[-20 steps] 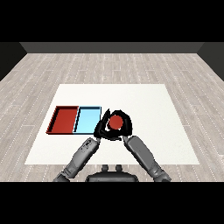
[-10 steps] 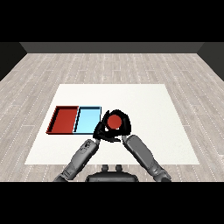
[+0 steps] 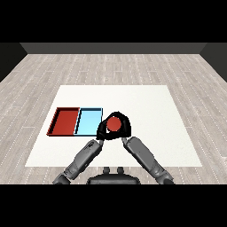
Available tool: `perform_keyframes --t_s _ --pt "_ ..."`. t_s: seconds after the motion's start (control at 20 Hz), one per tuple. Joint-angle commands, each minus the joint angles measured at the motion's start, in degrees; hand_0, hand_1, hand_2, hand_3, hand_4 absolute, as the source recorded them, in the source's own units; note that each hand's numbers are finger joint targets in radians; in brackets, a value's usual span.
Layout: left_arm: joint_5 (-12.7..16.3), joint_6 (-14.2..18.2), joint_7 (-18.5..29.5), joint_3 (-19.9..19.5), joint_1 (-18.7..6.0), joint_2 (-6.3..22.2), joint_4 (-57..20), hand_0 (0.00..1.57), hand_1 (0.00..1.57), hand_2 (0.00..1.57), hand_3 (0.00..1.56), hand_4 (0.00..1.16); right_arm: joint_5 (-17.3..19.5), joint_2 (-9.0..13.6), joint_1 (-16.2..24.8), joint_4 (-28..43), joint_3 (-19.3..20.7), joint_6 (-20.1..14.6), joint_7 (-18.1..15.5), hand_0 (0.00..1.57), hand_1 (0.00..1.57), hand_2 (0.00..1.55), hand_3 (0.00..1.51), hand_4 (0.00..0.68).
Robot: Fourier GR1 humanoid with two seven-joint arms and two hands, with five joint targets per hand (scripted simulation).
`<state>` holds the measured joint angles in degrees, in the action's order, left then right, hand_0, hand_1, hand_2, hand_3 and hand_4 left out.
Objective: Pick the red can and put it in the red box
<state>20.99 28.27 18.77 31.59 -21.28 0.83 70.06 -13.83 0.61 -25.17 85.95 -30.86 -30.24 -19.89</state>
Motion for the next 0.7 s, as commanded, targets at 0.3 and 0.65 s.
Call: perform_keyframes --t_s 0.3,0.65 --pt "0.0 2.9 2.4 -0.3 0.7 -0.8 -0.8 1.57 1.57 1.55 1.47 1.14 -0.8 1.4 3.3 4.0 0.8 3.3 1.5 1.48 1.48 1.44 1.39 0.642" --pt "1.6 4.3 8.9 -1.2 -0.5 -0.8 0.8 1.57 1.57 1.57 1.51 1.15 0.1 -0.5 -1.3 -1.7 -1.7 -1.9 5.0 0.92 0.92 0.93 0.53 0.0"
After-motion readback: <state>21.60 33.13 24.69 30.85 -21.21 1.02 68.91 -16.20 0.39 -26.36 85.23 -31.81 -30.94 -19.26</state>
